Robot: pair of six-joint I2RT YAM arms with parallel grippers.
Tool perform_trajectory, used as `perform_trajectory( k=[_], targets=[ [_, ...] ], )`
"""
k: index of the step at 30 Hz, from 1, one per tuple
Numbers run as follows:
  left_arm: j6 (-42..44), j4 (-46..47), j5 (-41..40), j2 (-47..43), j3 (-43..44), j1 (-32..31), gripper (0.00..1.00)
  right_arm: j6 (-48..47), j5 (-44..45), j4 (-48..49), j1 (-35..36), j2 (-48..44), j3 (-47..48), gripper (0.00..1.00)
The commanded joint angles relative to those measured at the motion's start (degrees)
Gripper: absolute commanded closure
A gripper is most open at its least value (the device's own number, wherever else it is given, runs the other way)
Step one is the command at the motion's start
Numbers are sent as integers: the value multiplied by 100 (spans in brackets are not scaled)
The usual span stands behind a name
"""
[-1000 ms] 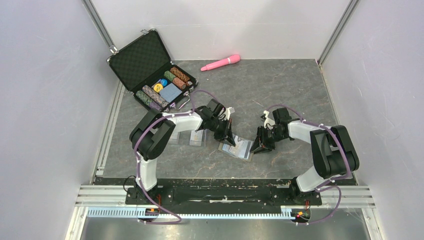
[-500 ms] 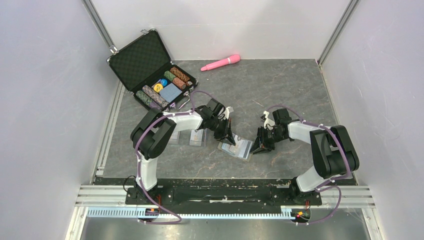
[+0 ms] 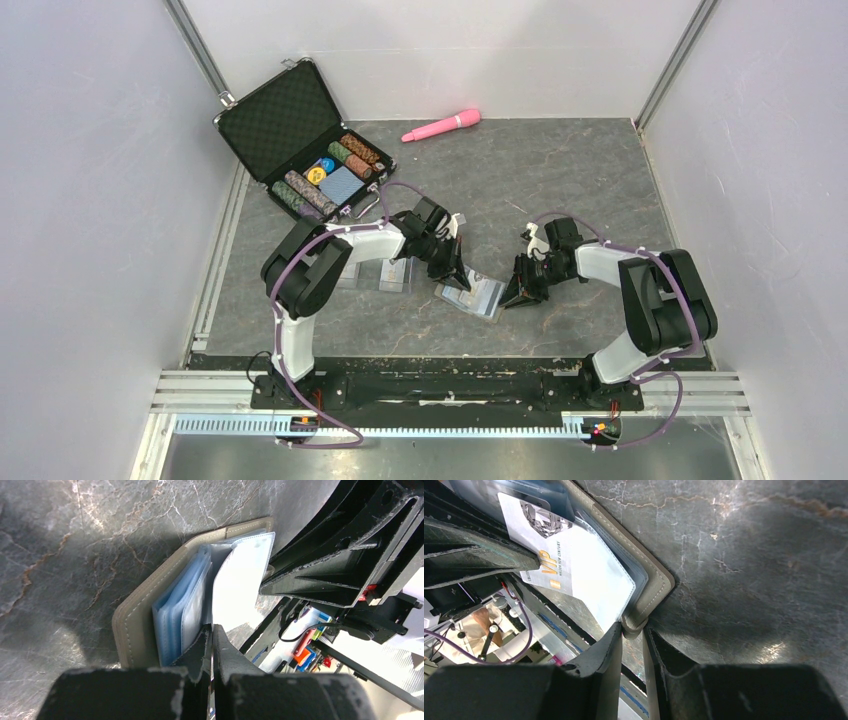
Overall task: Put the credit cards into the card holder
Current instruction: Insert the credit card into the card holder.
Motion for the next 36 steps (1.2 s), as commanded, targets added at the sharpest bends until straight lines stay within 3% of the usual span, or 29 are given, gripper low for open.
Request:
perform_trajectory(
  k=[1,5,8,15,21,28,36],
  targets=[
    [263,-355,-242,78,95,-79,97,-113,443,254,118,227,-100,77],
    [34,-41,98,134,15,-93,96,-112,422,276,121,250,-85,77],
    [205,-307,54,198,114,-102,86,-97,414,296,127,258,-75,77],
    [1112,-1697,-996,-34,639,-165,66,-103,419,289,129,241,-80,77],
    [1425,-2123,-1425,-30,861,-190,57,-120,398,280,130,267,-80,77],
    [1603,-2441,-1622,178,1175,-267,55,-141,376,276,136,296,-45,78],
    [1493,-2244,-1063,516,1436,-492,60,-116,332,299,205,371,41,79]
  ],
)
